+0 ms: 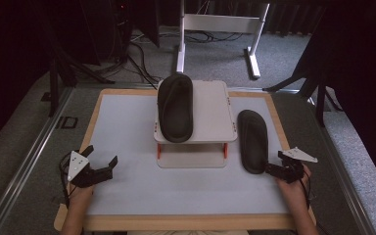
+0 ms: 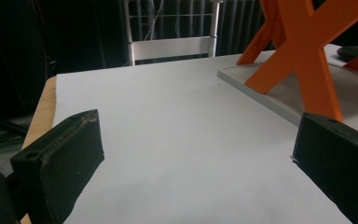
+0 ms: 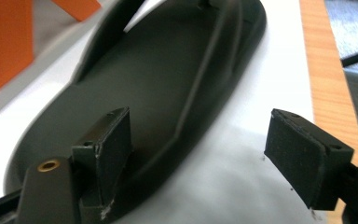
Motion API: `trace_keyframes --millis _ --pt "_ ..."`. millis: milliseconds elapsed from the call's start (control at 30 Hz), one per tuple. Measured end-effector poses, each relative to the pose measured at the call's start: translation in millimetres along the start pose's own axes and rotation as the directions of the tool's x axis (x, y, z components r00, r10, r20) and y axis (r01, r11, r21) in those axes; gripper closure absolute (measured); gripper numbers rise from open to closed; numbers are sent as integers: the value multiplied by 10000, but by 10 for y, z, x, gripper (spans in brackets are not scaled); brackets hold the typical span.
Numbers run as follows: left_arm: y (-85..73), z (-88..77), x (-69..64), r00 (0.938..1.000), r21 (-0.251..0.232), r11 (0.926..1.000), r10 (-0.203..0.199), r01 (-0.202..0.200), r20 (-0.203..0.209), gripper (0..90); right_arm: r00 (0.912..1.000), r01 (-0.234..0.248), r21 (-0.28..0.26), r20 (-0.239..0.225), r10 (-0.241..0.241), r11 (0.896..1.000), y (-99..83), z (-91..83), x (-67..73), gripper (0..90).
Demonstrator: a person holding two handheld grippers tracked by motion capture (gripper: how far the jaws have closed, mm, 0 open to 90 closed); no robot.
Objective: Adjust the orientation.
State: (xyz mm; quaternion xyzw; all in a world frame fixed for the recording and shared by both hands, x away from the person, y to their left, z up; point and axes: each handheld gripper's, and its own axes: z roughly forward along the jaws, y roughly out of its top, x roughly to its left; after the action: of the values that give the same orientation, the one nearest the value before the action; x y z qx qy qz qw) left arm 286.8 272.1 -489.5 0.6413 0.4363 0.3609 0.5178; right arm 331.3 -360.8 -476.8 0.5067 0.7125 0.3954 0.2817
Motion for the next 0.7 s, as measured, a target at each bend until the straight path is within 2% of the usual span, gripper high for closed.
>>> trace_keyframes --millis 67,200,367,600,700 --pt "0 2 -13 9999 6 9999 125 -125 28 12 9999 -130 183 -44 131 9997 23 -20 -32 229" --pt "1 4 -15 9999 23 9999 129 -129 21 12 9985 -548 655 27 547 9963 127 -36 -100 235" --pt "1 4 2 10000 33 10000 -59 59 44 13 9963 -828 901 -145 844 9925 282 -11 -166 235" --pt "1 4 7 9999 36 9999 -95 95 47 13 9973 -635 1041 -308 670 9925 490 -3 -208 234" --pt "1 3 9 9999 34 9999 -113 113 61 13 9968 -659 1298 -362 712 9893 623 24 -272 251"
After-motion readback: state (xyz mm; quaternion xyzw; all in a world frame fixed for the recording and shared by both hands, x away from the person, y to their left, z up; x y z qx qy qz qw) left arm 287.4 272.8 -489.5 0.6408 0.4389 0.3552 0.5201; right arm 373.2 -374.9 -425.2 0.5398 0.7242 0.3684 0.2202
